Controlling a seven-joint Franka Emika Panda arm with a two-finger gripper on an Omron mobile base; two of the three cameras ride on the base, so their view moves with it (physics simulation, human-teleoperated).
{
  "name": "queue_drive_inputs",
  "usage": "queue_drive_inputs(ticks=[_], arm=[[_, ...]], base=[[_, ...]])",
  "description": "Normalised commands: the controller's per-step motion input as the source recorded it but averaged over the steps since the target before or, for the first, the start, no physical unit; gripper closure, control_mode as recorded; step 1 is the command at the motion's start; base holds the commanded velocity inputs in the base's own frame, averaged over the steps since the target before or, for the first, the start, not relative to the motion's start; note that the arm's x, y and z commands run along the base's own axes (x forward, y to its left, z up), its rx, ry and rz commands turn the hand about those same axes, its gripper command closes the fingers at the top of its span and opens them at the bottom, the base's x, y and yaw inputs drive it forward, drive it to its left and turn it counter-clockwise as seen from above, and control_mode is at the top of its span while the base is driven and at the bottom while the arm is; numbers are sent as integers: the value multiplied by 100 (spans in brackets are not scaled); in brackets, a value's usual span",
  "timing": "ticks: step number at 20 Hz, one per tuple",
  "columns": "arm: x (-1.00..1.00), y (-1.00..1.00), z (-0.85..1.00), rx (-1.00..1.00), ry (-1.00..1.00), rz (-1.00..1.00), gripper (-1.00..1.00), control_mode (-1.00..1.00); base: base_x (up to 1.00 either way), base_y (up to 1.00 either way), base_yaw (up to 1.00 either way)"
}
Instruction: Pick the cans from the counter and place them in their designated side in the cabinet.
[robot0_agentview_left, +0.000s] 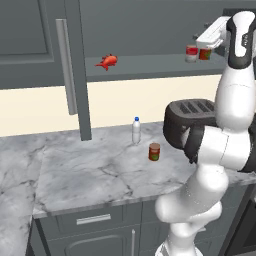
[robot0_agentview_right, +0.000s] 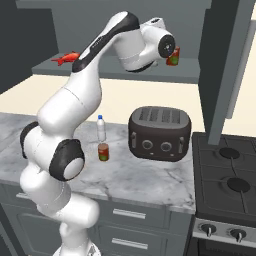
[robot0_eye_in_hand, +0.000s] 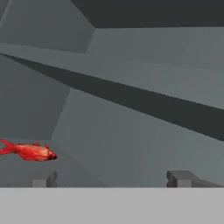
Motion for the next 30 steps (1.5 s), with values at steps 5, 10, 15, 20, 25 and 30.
queue_drive_inputs(ticks=[5, 10, 15, 20, 25, 30], arm=[[-76, 63, -8, -16, -5, 7, -100, -100], [-79, 64, -9, -18, -4, 6, -100, -100], [-83, 54, -10, -17, -5, 6, -100, -100], [-82, 38, -11, -12, -6, 2, -100, -100], [-82, 5, -20, -13, -10, 9, -100, -100], [-57, 21, -22, 0, -2, 4, -100, -100]], base=[[0, 0, 0], [0, 0, 0], [0, 0, 0], [0, 0, 0], [0, 0, 0], [0, 0, 0]])
